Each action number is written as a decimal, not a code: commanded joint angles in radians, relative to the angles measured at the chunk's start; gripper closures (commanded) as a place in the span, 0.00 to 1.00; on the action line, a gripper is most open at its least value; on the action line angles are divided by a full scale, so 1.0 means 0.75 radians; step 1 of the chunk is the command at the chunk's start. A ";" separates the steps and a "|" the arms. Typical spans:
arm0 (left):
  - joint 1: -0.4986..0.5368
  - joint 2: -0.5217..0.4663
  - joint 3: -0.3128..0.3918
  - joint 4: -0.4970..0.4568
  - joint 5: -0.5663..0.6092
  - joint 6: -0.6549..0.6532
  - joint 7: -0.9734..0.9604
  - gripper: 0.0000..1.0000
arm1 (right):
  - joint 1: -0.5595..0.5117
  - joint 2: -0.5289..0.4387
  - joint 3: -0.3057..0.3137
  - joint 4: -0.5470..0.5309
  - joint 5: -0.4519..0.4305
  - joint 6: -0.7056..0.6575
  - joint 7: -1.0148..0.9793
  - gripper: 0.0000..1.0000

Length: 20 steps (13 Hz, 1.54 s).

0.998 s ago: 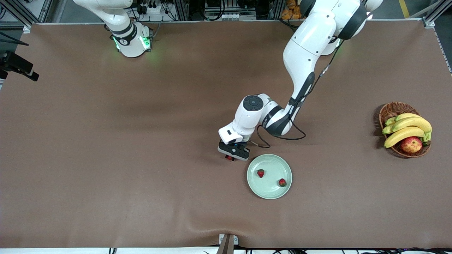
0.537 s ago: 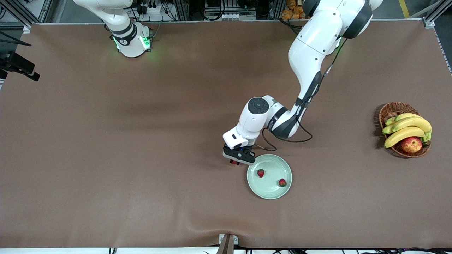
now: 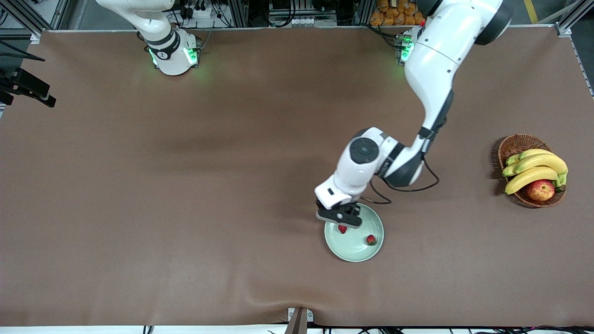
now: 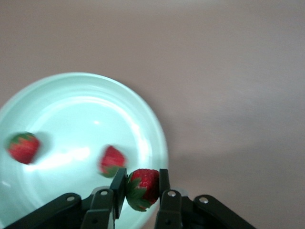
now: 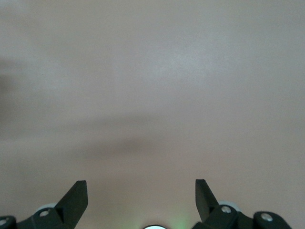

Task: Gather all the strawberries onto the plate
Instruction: 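Carry the strawberry over the green plate and open the left gripper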

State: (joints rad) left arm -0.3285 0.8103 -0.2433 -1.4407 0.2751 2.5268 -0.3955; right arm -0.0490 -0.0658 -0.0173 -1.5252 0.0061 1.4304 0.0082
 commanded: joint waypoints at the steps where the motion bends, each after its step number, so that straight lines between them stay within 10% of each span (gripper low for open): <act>1: 0.125 -0.017 -0.066 -0.018 -0.021 -0.023 0.130 1.00 | 0.012 0.010 0.001 0.025 -0.027 -0.019 0.020 0.00; 5: 0.129 0.004 -0.056 -0.016 -0.021 -0.025 0.155 0.97 | 0.016 0.010 0.001 0.025 -0.025 -0.019 0.020 0.00; 7: 0.137 0.000 -0.050 -0.016 -0.021 -0.027 0.155 0.49 | 0.022 0.010 0.001 0.025 -0.027 -0.015 0.020 0.00; 13: 0.195 -0.009 -0.058 -0.028 -0.019 -0.031 0.155 0.00 | 0.022 0.010 0.001 0.025 -0.027 -0.015 0.020 0.00; 20: 0.244 -0.050 -0.060 -0.024 -0.011 -0.084 0.155 0.00 | 0.022 0.010 0.001 0.025 -0.027 -0.015 0.020 0.00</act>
State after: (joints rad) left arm -0.1611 0.8073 -0.2813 -1.4469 0.2751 2.5039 -0.2928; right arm -0.0439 -0.0657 -0.0155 -1.5252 0.0059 1.4304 0.0082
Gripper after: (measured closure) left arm 0.000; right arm 0.000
